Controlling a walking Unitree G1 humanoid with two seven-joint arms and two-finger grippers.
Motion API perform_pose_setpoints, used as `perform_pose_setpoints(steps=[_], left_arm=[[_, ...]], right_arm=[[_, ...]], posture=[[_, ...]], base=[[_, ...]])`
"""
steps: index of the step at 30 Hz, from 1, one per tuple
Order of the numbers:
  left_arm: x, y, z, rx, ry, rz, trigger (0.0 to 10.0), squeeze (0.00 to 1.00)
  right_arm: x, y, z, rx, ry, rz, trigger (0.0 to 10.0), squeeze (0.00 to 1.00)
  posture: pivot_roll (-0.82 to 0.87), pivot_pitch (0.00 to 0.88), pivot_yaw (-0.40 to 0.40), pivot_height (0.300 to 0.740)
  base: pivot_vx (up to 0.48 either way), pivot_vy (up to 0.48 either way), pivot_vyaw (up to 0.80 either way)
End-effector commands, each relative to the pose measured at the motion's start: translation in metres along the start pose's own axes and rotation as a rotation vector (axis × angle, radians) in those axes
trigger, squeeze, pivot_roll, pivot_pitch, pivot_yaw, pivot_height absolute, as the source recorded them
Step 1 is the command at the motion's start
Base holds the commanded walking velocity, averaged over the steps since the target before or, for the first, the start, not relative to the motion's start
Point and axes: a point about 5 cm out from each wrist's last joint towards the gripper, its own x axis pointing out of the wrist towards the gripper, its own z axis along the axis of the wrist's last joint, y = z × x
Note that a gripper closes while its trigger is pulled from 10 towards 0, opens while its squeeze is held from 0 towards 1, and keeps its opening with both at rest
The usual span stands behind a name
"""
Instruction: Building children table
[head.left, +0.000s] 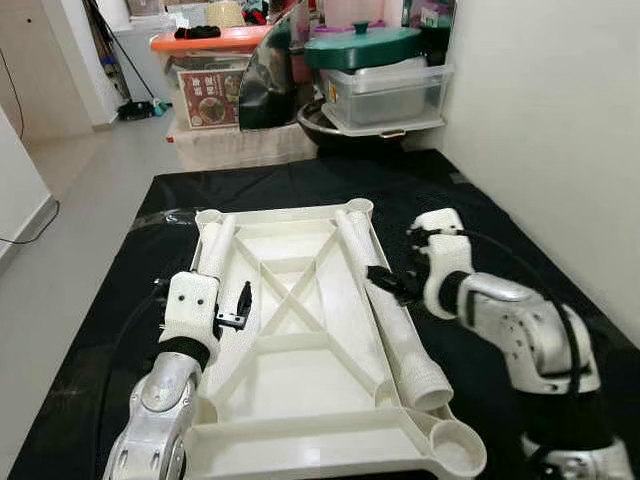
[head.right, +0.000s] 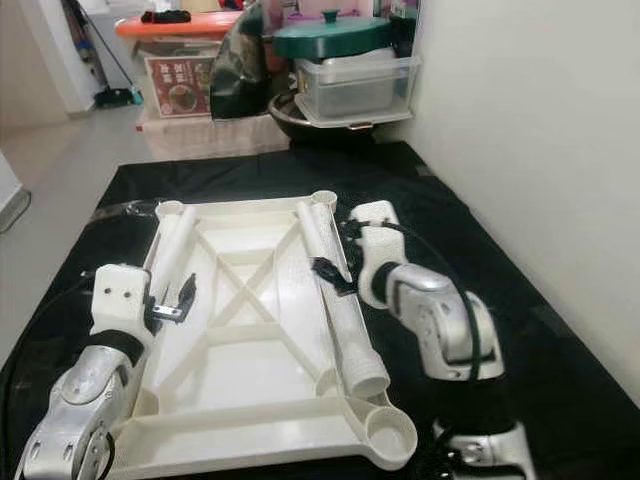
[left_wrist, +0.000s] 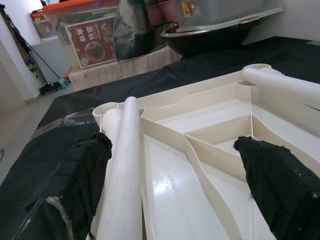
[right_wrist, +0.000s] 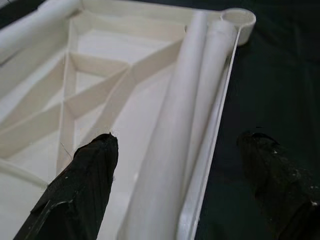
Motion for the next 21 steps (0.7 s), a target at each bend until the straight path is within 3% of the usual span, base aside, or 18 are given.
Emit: perform_pose_setpoints(steps=[1, 5, 16, 21], left_arm=[[0.000, 0.000, -0.004, 0.013, 0.014, 0.007, 10.0, 0.00], [0.001, 0.003, -0.004, 0.014, 0.017, 0.020, 10.0, 0.00], [0.003, -0.002, -0.006, 0.006, 0.019, 0.017, 10.0, 0.00], [0.003, -0.003, -0.008, 0.009, 0.029, 0.020, 10.0, 0.00]], right_arm=[[0.002, 0.002, -0.004, -0.011, 0.042, 0.004, 10.0, 0.00], [-0.001, 0.015, -0.015, 0.019, 0.128, 0.099, 10.0, 0.00], [0.001, 0.020, -0.022, 0.102, 0.194, 0.144, 10.0, 0.00], [0.006, 0.025, -0.047, 0.124, 0.310, 0.145, 10.0, 0.00]], posture=[[0.00, 0.000, -0.008, 0.740], [-0.01, 0.000, -0.018, 0.740], [-0.01, 0.000, -0.029, 0.740], [-0.01, 0.000, -0.045, 0.740]], base=[[0.000, 0.000, 0.00], [0.000, 0.000, 0.00], [0.000, 0.000, 0.00], [0.000, 0.000, 0.00]])
